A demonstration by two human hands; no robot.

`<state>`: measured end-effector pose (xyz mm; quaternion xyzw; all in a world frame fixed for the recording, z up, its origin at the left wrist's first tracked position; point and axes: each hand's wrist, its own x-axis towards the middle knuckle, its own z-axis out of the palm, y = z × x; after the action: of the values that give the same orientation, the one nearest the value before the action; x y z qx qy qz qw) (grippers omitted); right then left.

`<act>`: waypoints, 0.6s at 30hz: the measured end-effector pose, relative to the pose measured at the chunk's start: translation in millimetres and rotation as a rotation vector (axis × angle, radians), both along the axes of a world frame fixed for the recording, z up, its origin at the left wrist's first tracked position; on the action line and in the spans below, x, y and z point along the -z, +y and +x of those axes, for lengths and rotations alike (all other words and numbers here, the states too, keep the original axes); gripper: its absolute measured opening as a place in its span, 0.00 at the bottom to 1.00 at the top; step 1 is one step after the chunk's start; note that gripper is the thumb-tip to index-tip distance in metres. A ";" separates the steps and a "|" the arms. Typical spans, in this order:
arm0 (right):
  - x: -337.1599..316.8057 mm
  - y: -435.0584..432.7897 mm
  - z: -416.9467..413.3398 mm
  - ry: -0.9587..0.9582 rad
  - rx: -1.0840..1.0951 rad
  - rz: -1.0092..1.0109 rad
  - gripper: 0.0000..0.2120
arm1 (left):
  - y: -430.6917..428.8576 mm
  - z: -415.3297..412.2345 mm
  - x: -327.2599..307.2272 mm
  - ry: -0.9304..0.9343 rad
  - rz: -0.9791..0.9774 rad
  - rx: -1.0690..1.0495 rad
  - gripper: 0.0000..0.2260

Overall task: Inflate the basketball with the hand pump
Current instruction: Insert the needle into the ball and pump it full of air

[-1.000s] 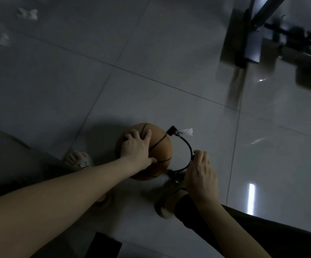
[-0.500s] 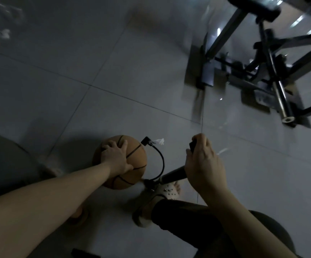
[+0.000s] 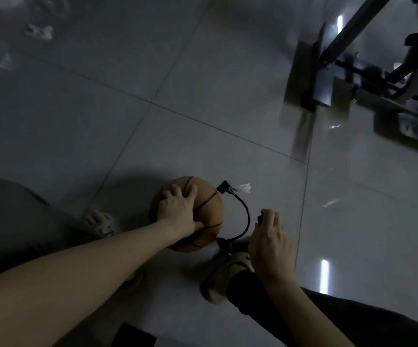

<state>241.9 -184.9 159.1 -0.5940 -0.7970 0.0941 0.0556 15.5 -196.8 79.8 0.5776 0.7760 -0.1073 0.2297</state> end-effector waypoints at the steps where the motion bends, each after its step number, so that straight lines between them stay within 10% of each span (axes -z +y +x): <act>1: 6.5 1.9 -0.1 0.003 0.003 -0.015 0.07 | 0.0 0.0 0.2 -0.002 0.004 -0.001 0.50; 18: -18.5 16.9 -6.3 0.088 0.006 -0.082 0.08 | -2.8 -14.6 6.2 0.043 -0.054 -0.024 0.52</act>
<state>235.6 -168.0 177.6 -0.5934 -0.7875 0.1524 0.0664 0.9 -199.6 73.6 0.5593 0.7845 -0.1377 0.2296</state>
